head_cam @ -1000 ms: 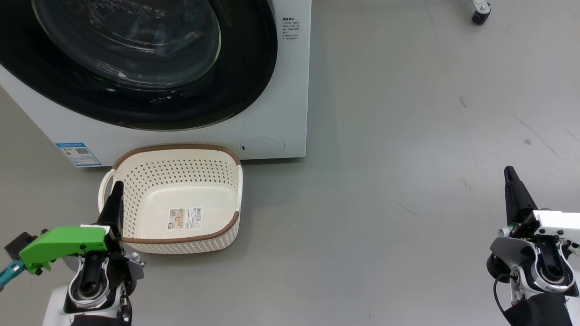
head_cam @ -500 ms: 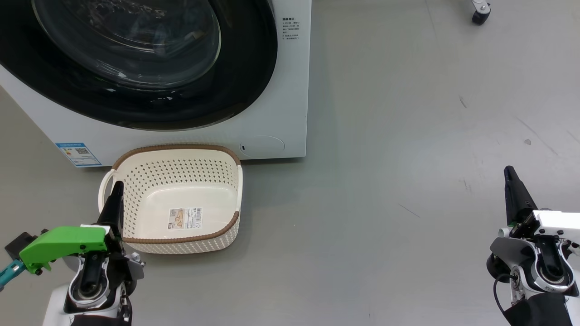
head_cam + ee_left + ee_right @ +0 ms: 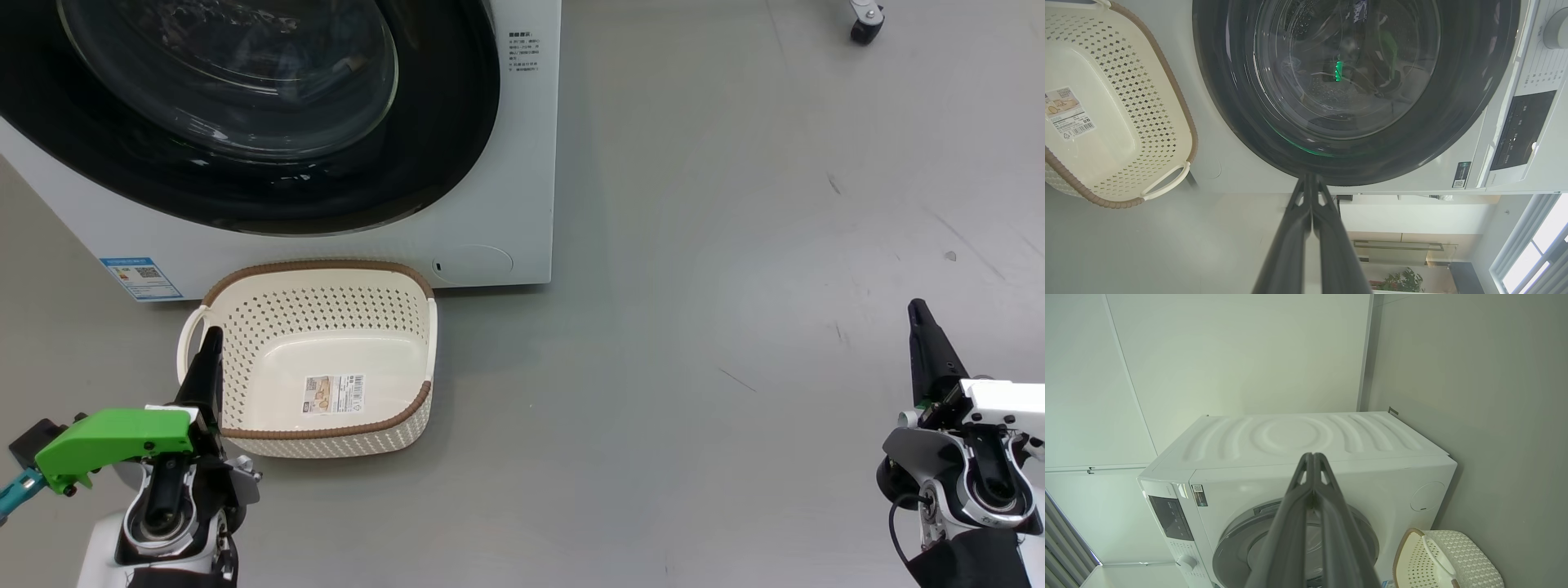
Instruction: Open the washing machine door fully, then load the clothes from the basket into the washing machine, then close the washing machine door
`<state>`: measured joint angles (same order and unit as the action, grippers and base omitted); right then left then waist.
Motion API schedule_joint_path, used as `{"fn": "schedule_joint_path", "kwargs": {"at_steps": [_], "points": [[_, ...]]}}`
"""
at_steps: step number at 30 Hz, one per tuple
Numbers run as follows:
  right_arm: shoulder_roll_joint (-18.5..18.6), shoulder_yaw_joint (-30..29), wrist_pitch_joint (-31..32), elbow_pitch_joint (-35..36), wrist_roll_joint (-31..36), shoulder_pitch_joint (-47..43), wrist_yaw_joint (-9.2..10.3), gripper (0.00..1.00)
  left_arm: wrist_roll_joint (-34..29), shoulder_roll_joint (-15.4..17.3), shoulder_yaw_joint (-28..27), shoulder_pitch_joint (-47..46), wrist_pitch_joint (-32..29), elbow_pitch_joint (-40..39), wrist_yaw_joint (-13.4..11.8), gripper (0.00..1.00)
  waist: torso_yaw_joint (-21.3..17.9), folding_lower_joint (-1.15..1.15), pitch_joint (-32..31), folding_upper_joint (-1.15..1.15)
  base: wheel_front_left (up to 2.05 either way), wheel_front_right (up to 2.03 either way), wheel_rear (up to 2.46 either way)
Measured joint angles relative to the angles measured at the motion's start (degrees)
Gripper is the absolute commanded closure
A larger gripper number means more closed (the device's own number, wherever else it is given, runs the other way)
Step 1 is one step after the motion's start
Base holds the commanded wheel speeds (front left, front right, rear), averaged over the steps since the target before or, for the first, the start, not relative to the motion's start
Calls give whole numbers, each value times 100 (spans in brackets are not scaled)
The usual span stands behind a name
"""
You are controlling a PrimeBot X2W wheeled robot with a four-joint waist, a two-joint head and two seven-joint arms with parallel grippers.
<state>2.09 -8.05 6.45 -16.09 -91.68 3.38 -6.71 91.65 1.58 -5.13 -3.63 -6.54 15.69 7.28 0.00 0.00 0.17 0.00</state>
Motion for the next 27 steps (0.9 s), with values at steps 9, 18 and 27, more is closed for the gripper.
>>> {"fn": "schedule_joint_path", "kwargs": {"at_steps": [9, 18, 27], "points": [[0, 1, 0, 1, 0, 0, -27, 100, 0, 0, 1, 0, 0, 0, 0, 100, 0, 0, 0, 0, 0, 0, 0], [0, 1, 0, 1, 0, 0, -27, 100, 14, 0, 1, 0, 0, 0, 0, 100, 0, 0, 0, 0, 0, 0, 0], [0, 1, 0, 2, 0, 0, -27, 100, 14, 0, 1, 0, 1, 0, 0, 100, 0, 0, 0, 0, 0, 0, 0]]}}
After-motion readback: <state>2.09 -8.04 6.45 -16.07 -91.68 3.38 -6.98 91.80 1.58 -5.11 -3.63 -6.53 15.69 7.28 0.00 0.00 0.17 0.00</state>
